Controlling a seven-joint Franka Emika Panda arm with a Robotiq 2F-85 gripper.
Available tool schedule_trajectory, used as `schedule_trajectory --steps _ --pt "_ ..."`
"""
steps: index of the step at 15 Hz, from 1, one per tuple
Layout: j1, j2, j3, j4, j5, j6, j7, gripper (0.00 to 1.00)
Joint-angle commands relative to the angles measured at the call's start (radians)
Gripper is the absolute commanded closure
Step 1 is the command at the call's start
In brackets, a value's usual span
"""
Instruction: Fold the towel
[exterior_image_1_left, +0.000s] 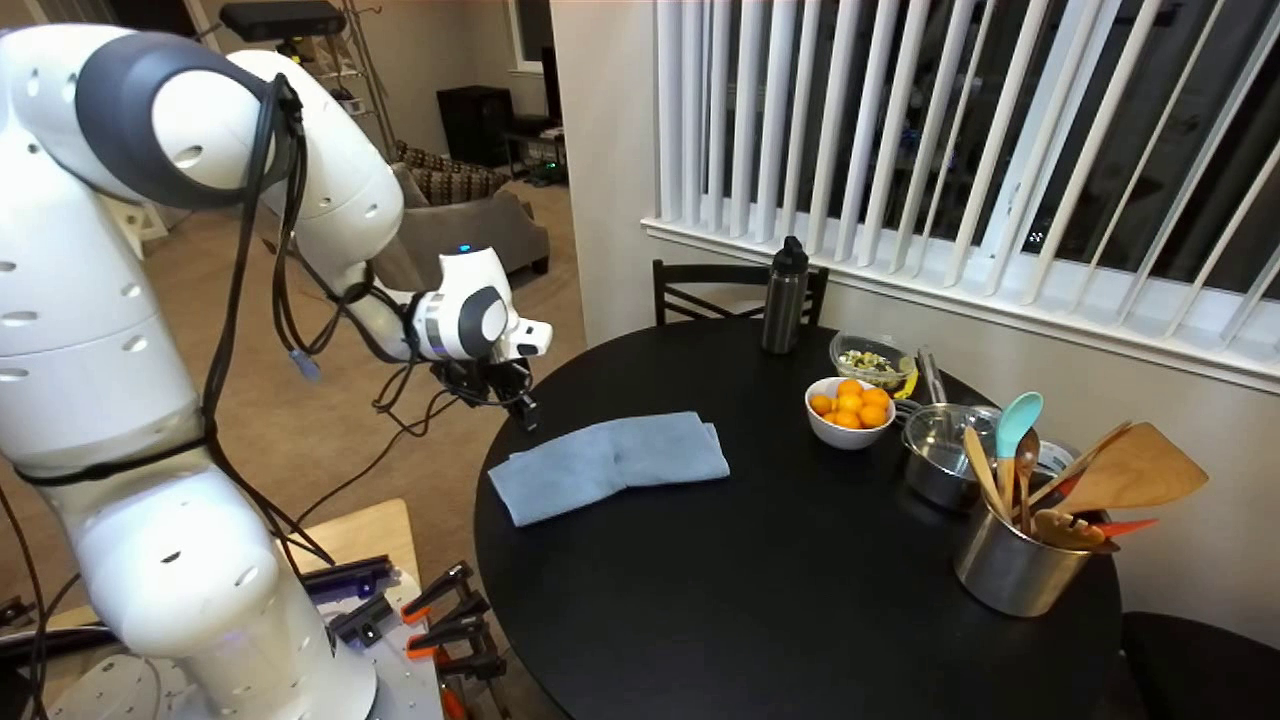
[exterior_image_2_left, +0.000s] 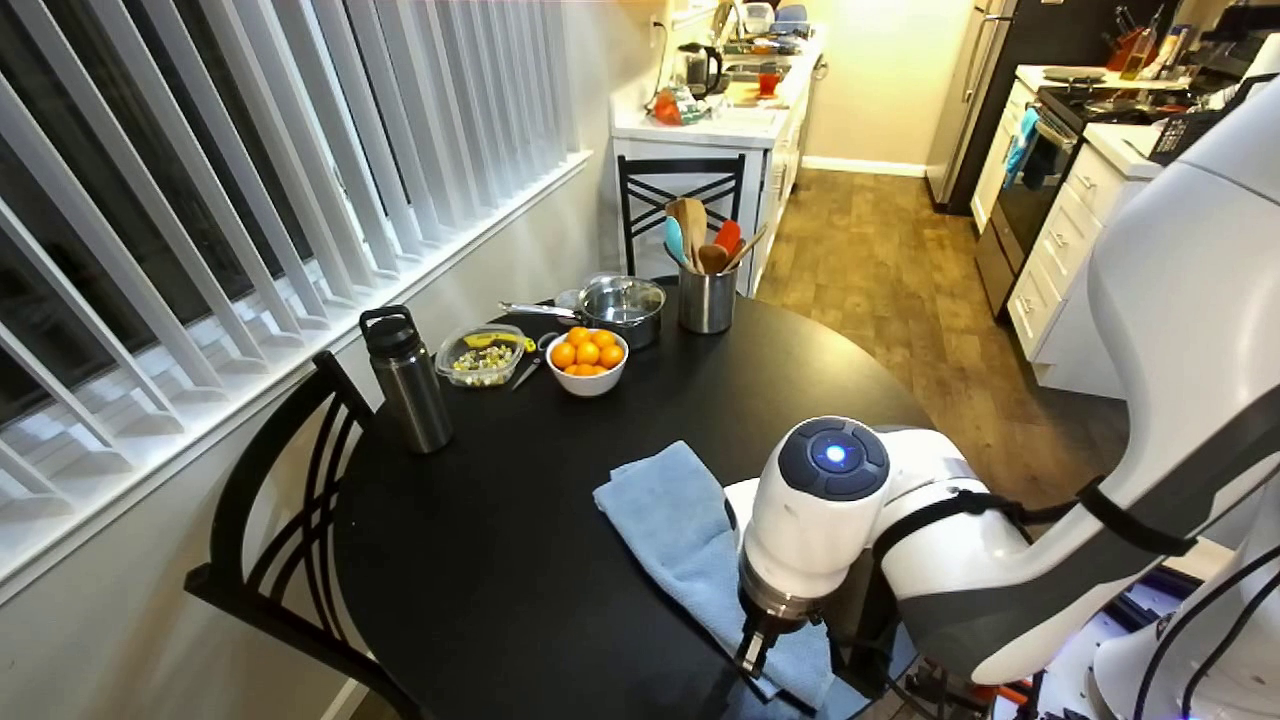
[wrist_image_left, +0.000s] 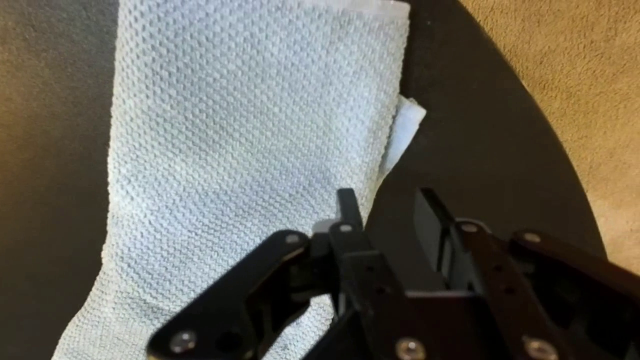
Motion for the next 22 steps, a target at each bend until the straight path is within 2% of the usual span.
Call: schedule_trajectory --steps 1,2,5,7,10,13,17,22 --pt "-0.01 -0.04 0.008 -0.027 0.056 -0.008 -0.061 0.34" --pt "-0.008 -0.049 -0.003 -0.03 0.036 -0.006 -0.035 0.27" --pt "-0.013 -0.077 -0.082 -0.033 -0.158 0.044 0.131 0.08" --pt "-0.032 -0.08 -0.141 -0.014 -0.291 0.075 0.244 0.0" --pt "-0.072 -0.015 -0.215 0.033 -0.368 0.128 0.3 0.0" --pt "-0.099 0.062 -0.27 0.072 -0.376 0.186 0.3 0.0" --pt "-0.088 0.095 -0.318 0.09 -0.385 0.243 0.316 0.0" --pt "-0.071 0.129 -0.358 0.128 -0.388 0.244 0.346 0.0"
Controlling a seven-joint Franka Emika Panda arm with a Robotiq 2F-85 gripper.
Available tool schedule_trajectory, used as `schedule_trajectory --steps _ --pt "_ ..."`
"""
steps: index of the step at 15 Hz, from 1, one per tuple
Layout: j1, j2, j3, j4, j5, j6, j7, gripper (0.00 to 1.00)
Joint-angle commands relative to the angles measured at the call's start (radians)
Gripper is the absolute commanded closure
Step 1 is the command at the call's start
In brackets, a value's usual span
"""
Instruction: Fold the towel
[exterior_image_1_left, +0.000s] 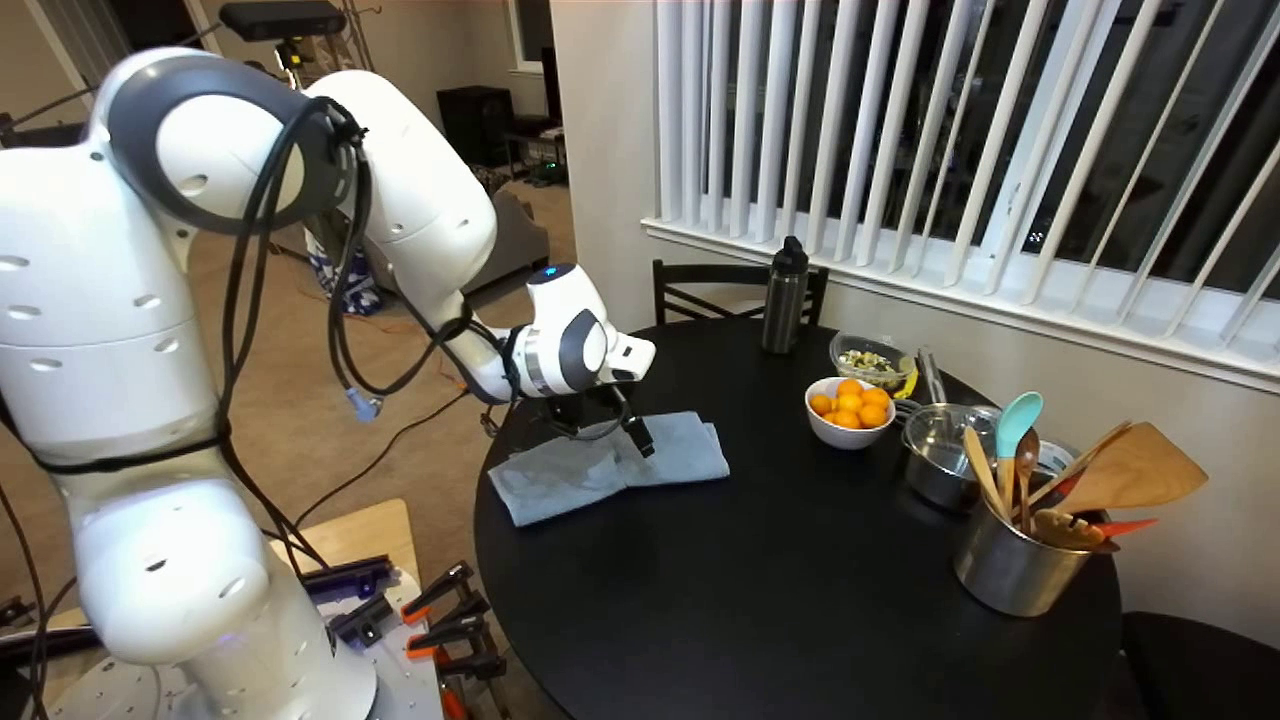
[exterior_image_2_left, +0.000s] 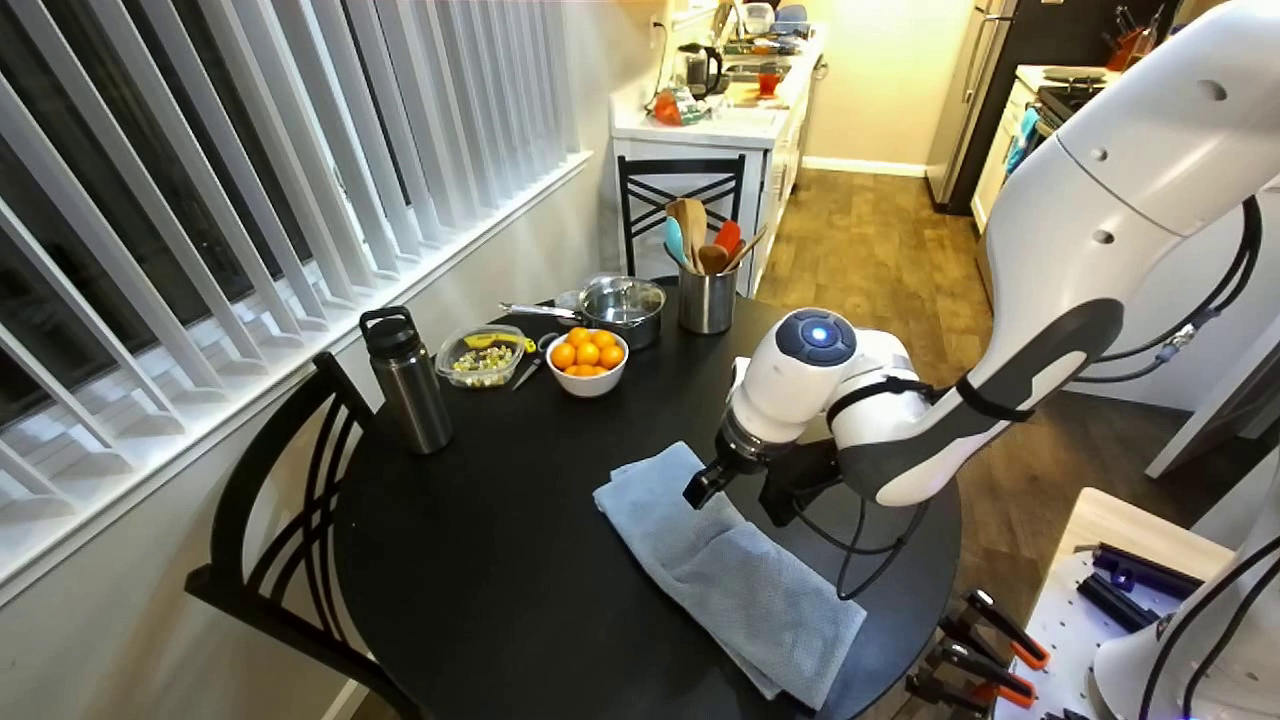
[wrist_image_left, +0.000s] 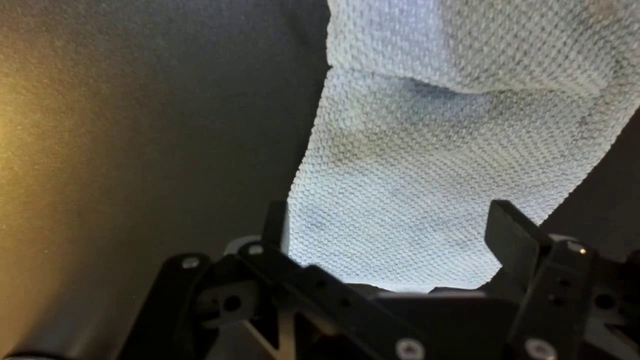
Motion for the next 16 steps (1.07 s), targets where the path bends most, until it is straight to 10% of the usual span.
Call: schedule_trajectory --steps 1,5,7,11,13,16 --pt "0.013 0.038 -0.031 0.031 -0.033 0.019 0.057 0.12" --pt "0.002 0.096 -0.04 0.076 -0.009 0.039 0.031 0.47" --pt "0.0 0.121 -0.047 0.102 -0.007 0.035 0.027 0.1" --pt "-0.022 0.174 -0.04 0.152 0.021 0.033 0.005 0.0" --pt "-0.029 0.198 -0.035 0.172 0.026 0.043 -0.001 0.29" --pt "-0.041 0.232 -0.026 0.198 0.036 0.049 -0.006 0.43"
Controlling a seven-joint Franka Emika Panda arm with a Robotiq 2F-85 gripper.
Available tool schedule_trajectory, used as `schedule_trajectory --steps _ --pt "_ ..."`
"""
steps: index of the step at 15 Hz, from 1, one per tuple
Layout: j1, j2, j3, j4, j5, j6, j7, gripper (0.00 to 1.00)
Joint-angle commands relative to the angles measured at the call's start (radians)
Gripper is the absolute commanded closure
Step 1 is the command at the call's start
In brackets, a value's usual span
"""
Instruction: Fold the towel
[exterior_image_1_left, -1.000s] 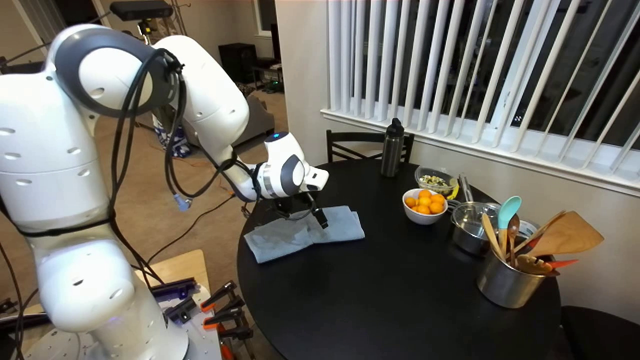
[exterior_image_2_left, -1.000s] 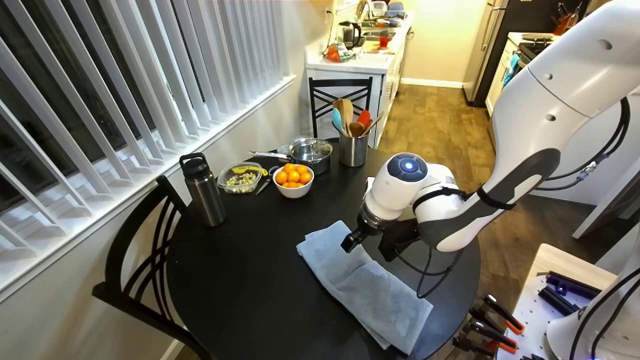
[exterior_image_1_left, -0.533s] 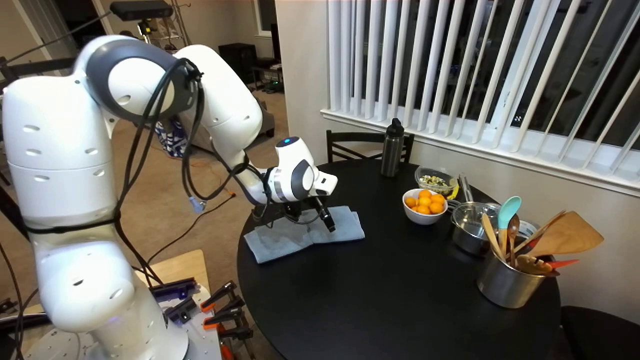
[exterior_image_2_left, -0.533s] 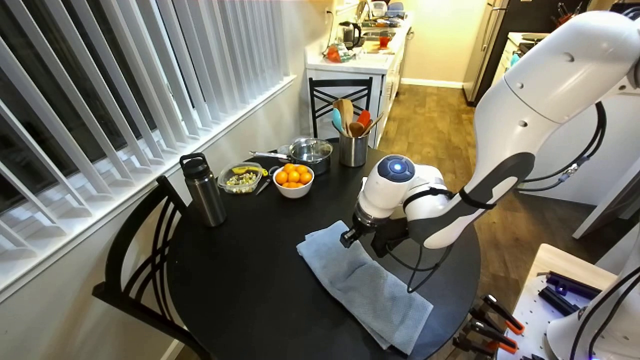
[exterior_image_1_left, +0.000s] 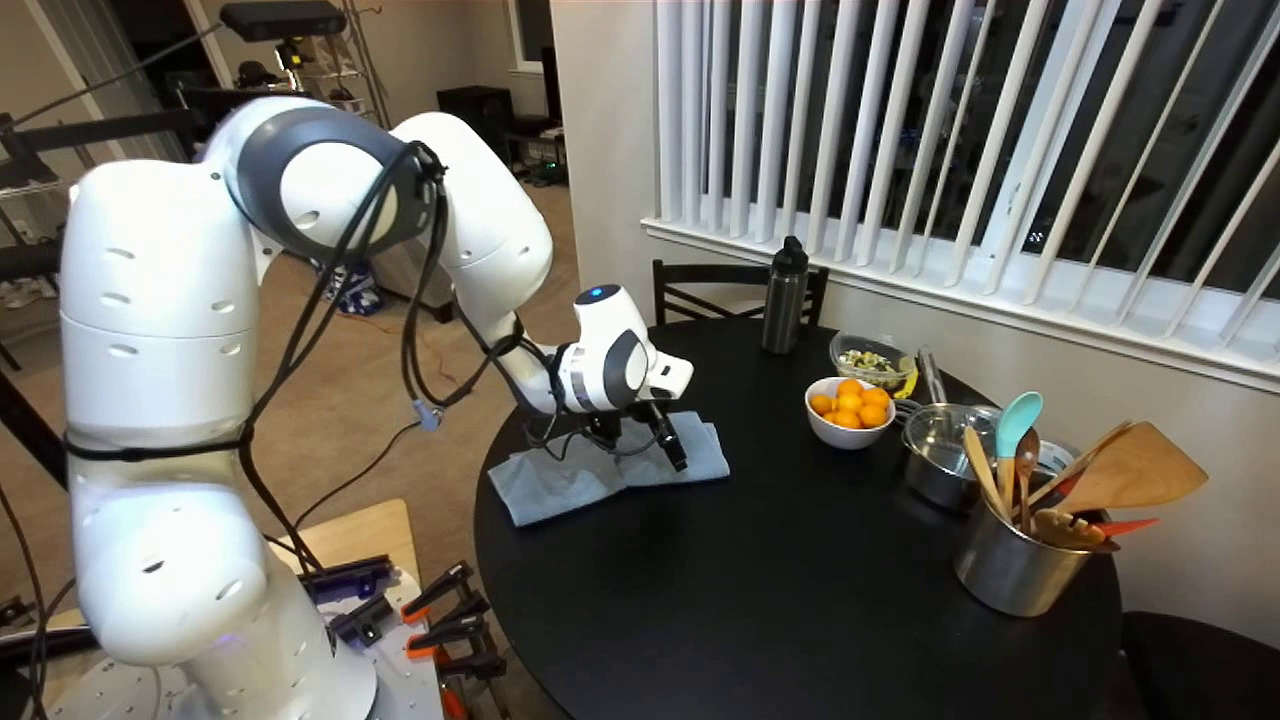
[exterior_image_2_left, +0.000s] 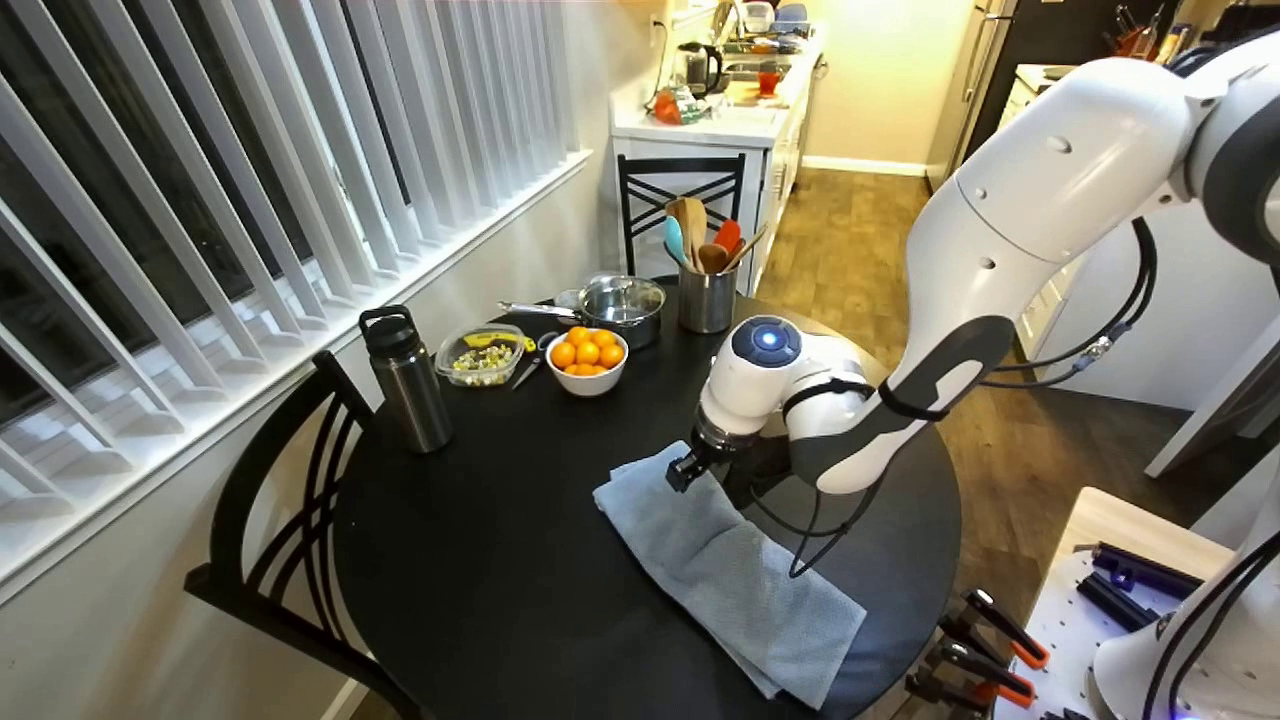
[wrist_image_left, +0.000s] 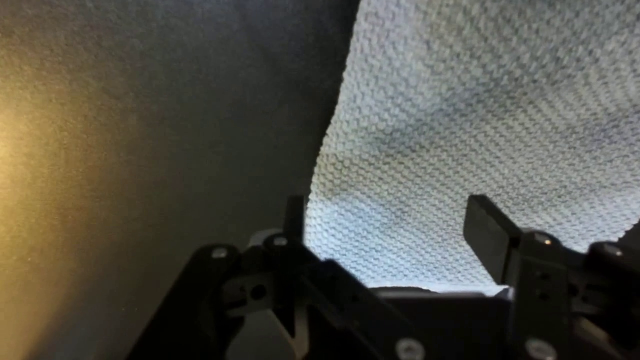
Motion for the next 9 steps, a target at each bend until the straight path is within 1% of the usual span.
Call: schedule_trajectory --steps 1,5,8,9 --pt "-0.026 0.046 0.015 0.028 0.021 0.037 -0.015 0.5" --pt "-0.045 0.082 0.019 0.053 0.025 0.043 -0.019 0.76" --pt "-0.045 0.103 0.005 0.085 0.013 0.03 -0.008 0.95" --pt "-0.045 0.114 0.002 0.101 0.011 0.022 -0.01 0.98"
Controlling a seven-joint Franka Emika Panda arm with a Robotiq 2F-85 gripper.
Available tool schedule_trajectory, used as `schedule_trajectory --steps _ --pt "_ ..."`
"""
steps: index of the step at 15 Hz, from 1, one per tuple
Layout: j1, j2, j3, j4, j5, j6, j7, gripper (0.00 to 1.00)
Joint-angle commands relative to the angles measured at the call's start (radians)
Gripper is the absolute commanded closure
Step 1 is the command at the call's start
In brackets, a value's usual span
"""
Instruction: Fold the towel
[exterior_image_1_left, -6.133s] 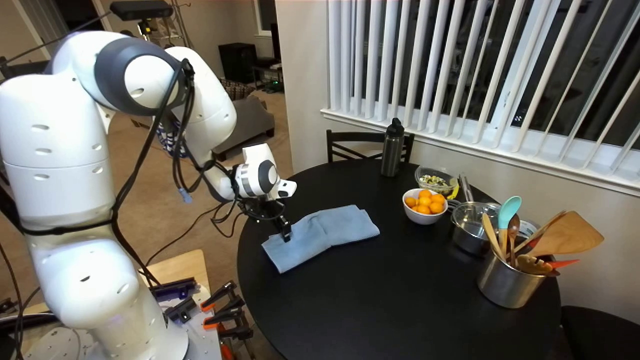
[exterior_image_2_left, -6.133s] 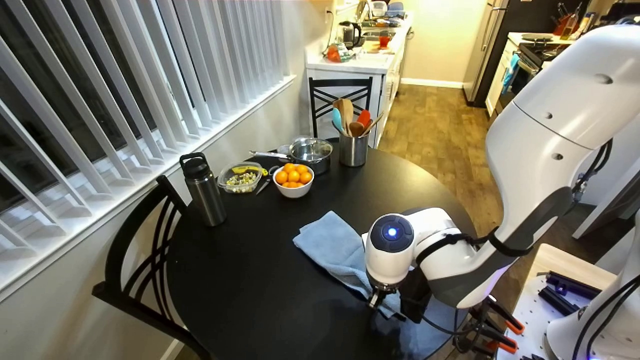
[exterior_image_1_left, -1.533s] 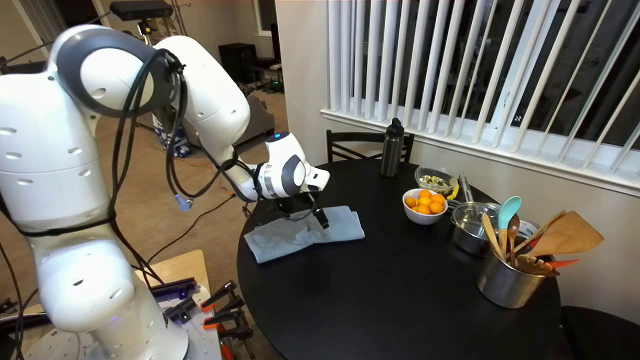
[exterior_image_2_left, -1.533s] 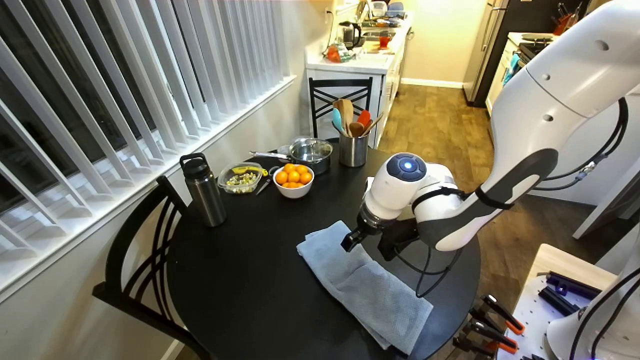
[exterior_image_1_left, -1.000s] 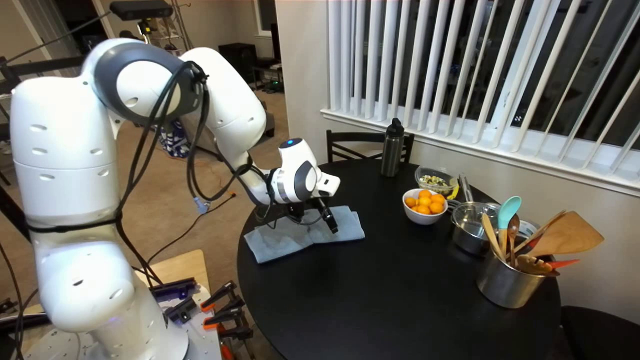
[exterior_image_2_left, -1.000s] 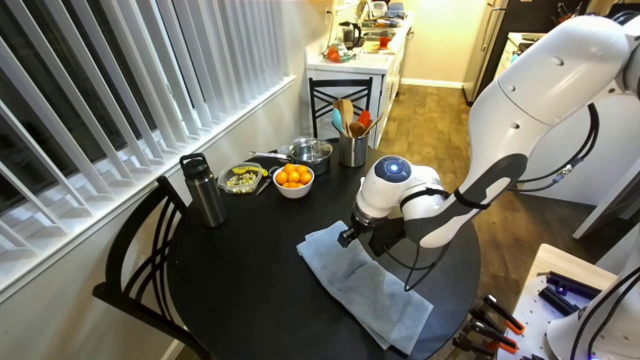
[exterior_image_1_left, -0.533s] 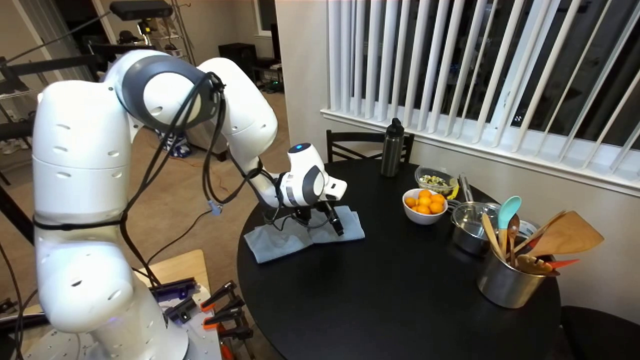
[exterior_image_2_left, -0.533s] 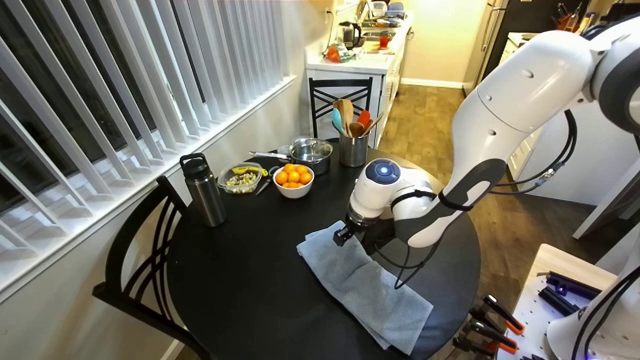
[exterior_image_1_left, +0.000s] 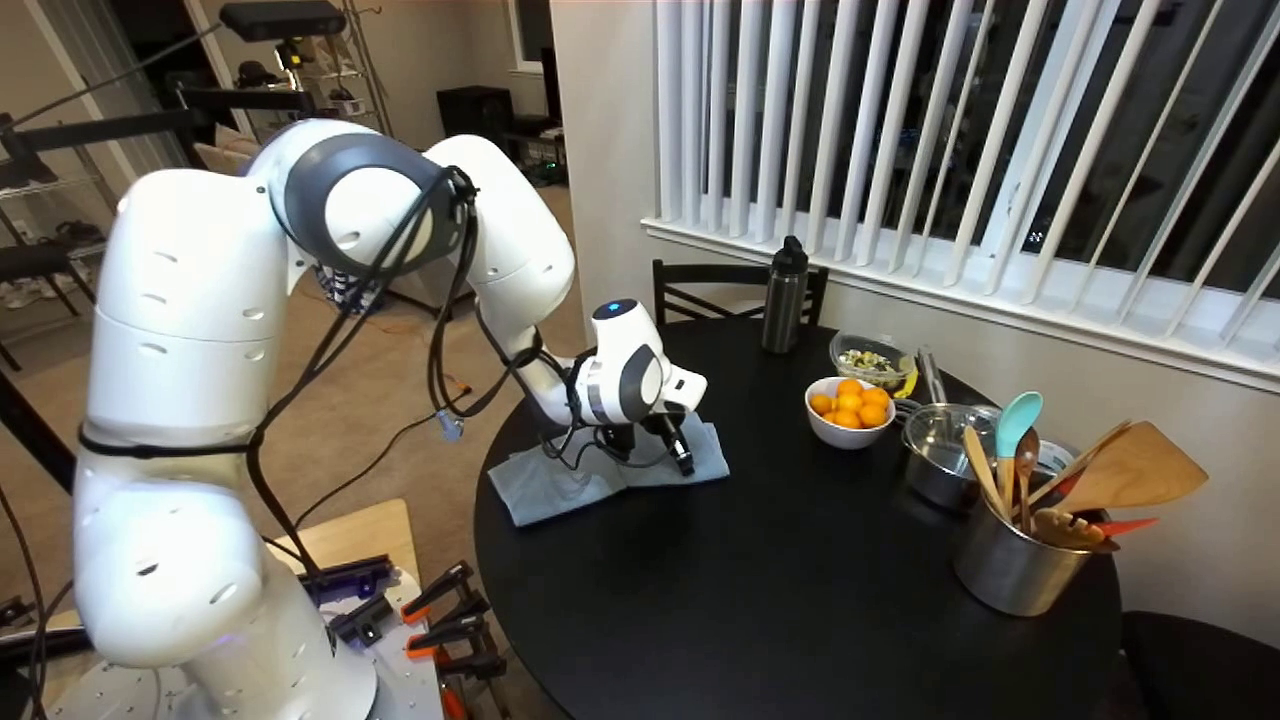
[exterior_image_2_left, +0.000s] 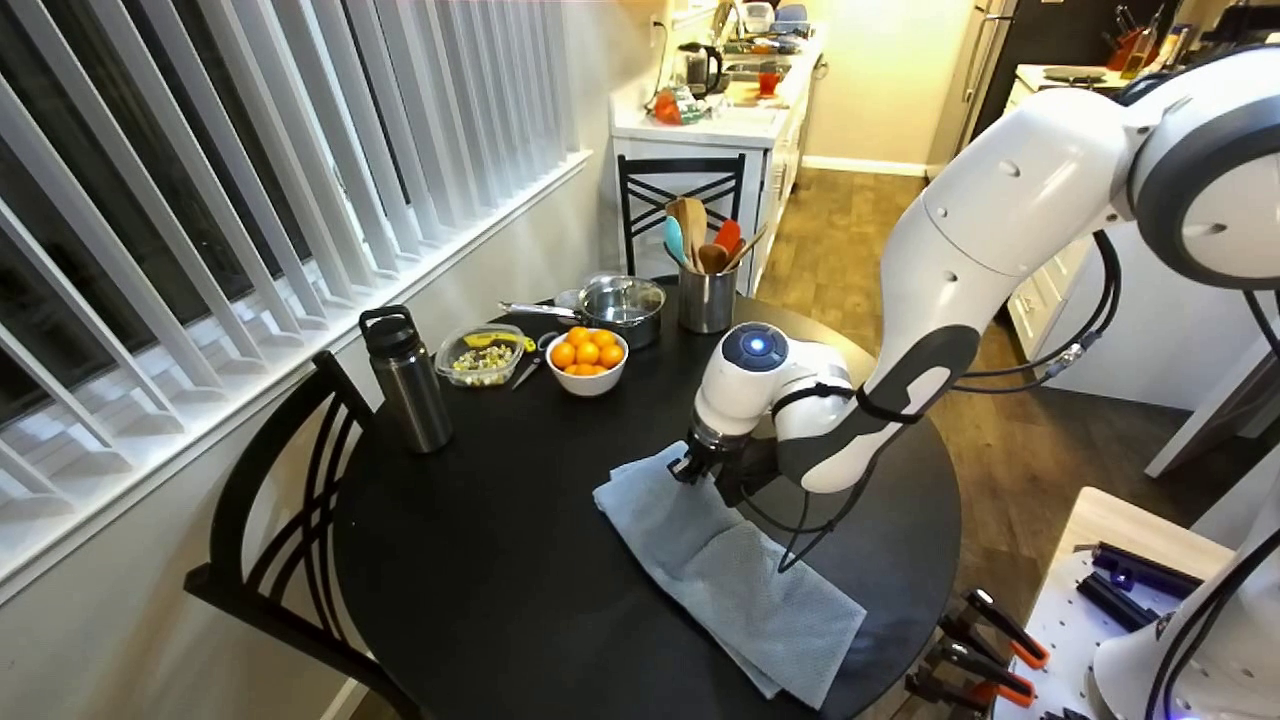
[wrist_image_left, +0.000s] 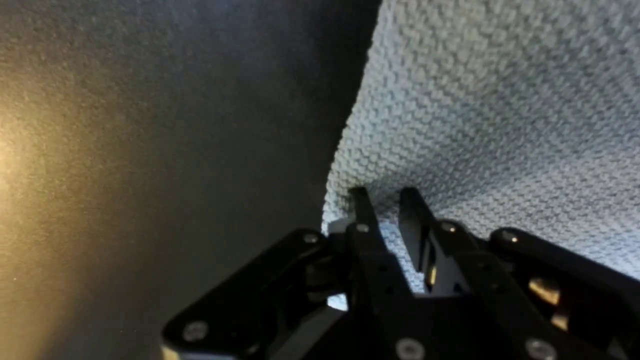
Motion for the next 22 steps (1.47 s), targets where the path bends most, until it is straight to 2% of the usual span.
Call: schedule_trajectory --steps 1,11,12,13,17,21,22 --pt "-0.011 0.04 -0.007 0.053 0.0 0.007 -0.009 1.0" --pt "-0.008 0.183 -0.029 0.251 -0.009 -0.09 -0.037 1.0" --pt "0.002 0.188 -0.041 0.265 -0.018 -0.104 -0.028 1.0" --pt "0.044 0.195 -0.085 0.273 0.033 -0.107 -0.066 1.0" --pt "0.096 0.222 -0.156 0.322 0.007 -0.162 -0.077 1.0" --pt "0.12 0.231 -0.174 0.335 -0.001 -0.18 -0.098 1.0" --pt "0.126 0.219 -0.172 0.321 0.006 -0.174 -0.095 0.74"
